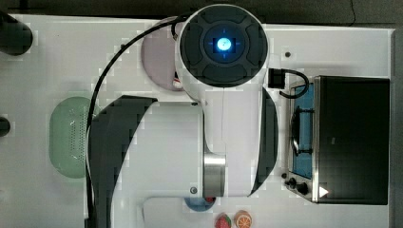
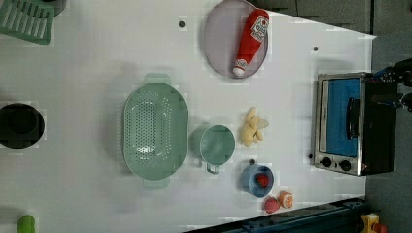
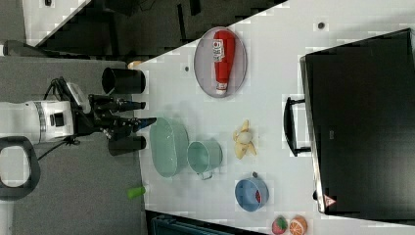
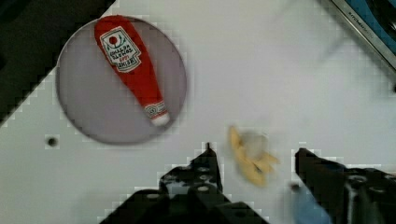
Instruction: Pick banana from table and place on oven.
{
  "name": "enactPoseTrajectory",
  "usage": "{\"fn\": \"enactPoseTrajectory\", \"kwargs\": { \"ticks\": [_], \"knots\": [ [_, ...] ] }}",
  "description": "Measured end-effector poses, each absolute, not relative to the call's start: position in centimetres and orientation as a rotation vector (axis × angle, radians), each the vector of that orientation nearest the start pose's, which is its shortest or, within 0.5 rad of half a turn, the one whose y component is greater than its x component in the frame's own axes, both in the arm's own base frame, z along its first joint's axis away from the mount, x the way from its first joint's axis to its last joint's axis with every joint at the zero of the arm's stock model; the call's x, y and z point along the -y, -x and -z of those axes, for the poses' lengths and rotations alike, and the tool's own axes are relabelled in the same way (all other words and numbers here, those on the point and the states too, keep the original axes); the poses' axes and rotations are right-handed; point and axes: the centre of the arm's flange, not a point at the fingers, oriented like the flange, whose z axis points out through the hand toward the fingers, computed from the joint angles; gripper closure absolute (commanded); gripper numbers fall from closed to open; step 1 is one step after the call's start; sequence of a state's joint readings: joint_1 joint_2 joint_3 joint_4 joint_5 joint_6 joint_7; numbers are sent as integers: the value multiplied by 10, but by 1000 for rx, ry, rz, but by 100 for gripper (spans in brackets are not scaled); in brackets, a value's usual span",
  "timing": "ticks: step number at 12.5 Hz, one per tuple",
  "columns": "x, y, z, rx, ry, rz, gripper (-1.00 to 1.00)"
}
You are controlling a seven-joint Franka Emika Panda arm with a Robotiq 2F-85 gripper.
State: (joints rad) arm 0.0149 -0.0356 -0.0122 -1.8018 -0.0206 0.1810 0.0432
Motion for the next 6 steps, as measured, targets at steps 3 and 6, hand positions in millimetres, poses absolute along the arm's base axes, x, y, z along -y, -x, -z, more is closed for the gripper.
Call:
{"fn": "enactPoseTrajectory", "kwargs": {
  "ticks": [3, 6],
  "knots": [
    [14, -428, -566, -1324, 2944, -249, -99],
    [19, -380, -651, -1305, 2851, 88, -100]
  ]
}}
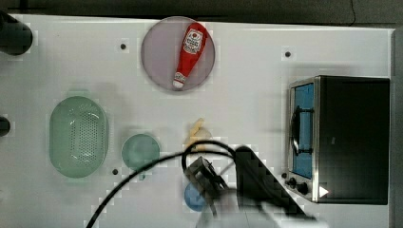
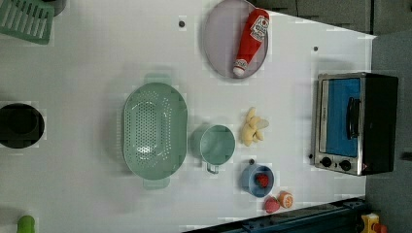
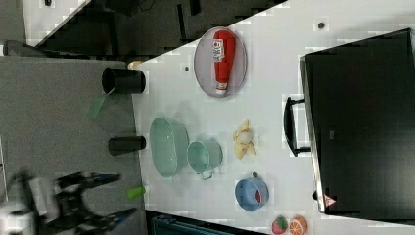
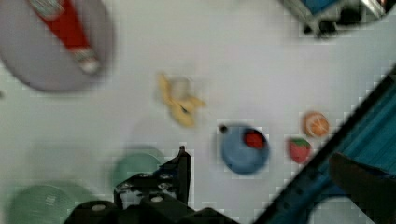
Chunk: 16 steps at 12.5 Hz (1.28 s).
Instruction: Pick banana from table and place on oven.
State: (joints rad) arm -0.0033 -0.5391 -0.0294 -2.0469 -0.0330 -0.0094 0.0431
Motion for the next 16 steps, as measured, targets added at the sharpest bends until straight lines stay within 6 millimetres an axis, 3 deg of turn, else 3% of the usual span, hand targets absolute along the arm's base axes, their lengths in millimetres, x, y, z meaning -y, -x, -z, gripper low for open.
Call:
{"fn": "enactPoseTrajectory", "kwargs": {
  "ticks": [2, 4, 5, 7, 10, 11, 13, 16],
  "knots": [
    [16, -373, -684, -1272, 2786, 214, -100],
    [15, -390, -671, -1264, 2786, 248, -100],
    [17, -405, -648, -1271, 2785, 242, -100],
    [15, -440, -579, -1277, 2831, 158, -100],
    [4, -490, -450, -1254, 2910, 5, -100],
    [2, -496, -411, -1247, 2924, -30, -100],
    [-3, -487, -342, -1247, 2943, -176, -100],
    [-7, -493, -276, -1238, 2945, -217, -100]
  ]
}}
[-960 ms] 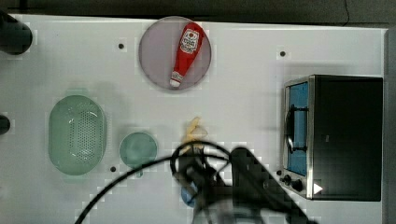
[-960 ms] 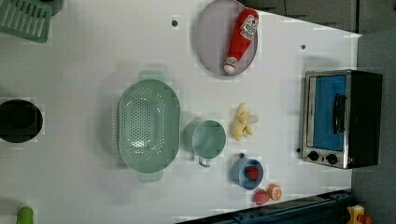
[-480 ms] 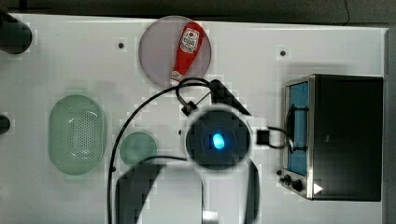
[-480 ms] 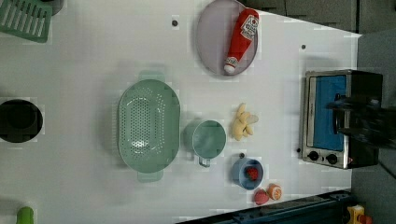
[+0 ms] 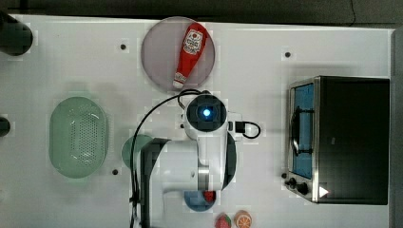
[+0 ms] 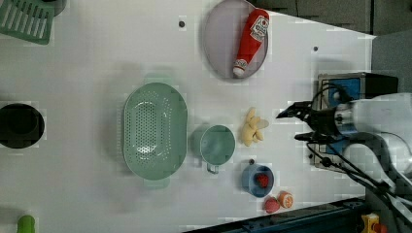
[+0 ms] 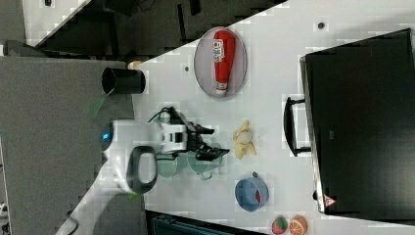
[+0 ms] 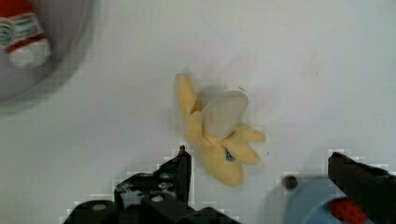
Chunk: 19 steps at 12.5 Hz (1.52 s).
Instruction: Pick banana from table and place on oven.
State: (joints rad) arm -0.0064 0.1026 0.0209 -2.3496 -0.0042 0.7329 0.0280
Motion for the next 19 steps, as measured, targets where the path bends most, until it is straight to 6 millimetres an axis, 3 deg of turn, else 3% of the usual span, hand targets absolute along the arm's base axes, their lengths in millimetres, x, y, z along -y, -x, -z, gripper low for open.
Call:
{"fn": "enactPoseTrajectory", "kwargs": {
  "ticks": [3, 5, 10, 13, 16, 19],
  "knots": [
    [-3, -484, -224, -1235, 2954, -241, -100],
    [-7, -478, -201, -1191, 2979, -201, -100],
    [-44, -467, -150, -1084, 2991, -212, -100],
    [-47, -445, -138, -1092, 2996, -282, -18],
    [-44, -447, -139, -1099, 2991, -267, 48],
    [-42, -458, -157, -1072, 2986, -178, 50]
  ]
}}
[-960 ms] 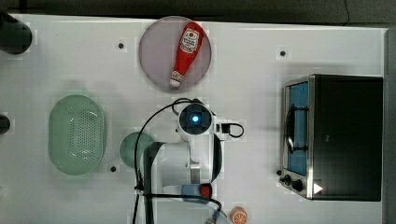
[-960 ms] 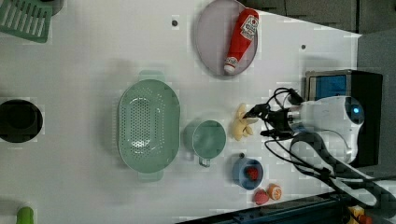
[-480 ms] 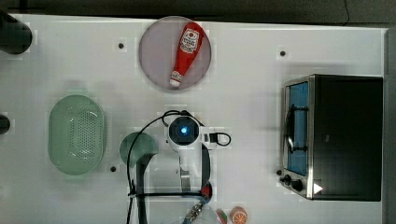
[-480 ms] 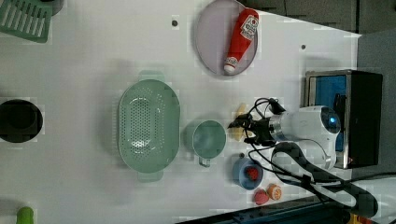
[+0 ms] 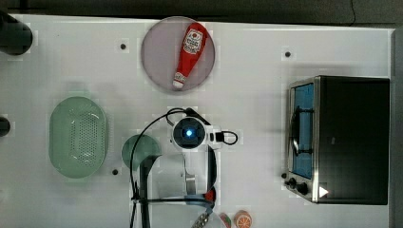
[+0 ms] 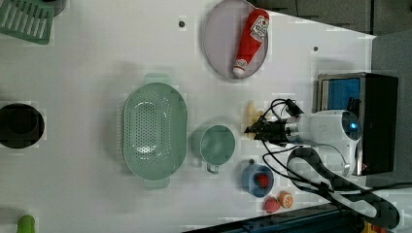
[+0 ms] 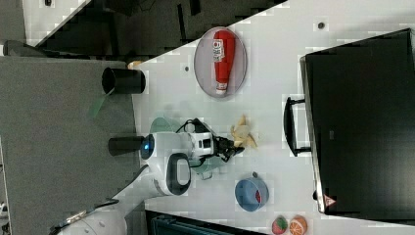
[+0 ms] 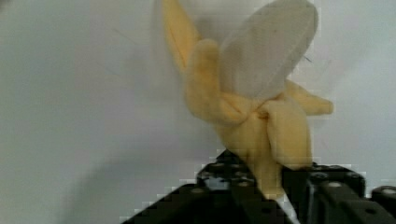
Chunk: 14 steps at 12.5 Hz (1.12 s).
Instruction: Pick banana from table and place on oven.
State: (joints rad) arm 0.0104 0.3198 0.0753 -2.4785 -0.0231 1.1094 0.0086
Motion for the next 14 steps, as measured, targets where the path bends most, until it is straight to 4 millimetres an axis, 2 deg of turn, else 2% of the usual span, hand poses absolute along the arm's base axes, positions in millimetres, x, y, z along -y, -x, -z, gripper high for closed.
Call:
{"fn": "enactPoseTrajectory", "kwargs": {
  "ticks": [3, 4, 5, 7, 10, 11, 13, 14],
  "knots": [
    [-46, -477, -189, -1089, 2944, -86, 50],
    [-45, -479, -204, -1089, 2949, -84, 50],
    [-41, -472, -227, -1088, 2967, -98, 50],
    [-31, -466, -301, -1115, 2964, -52, 50],
    [-25, -465, -434, -1128, 2956, 69, 50],
    [-22, -465, -483, -1133, 2928, 158, 50],
    [-16, -443, -559, -1151, 2885, 221, 50],
    [-15, -432, -588, -1162, 2866, 205, 50]
  ]
}}
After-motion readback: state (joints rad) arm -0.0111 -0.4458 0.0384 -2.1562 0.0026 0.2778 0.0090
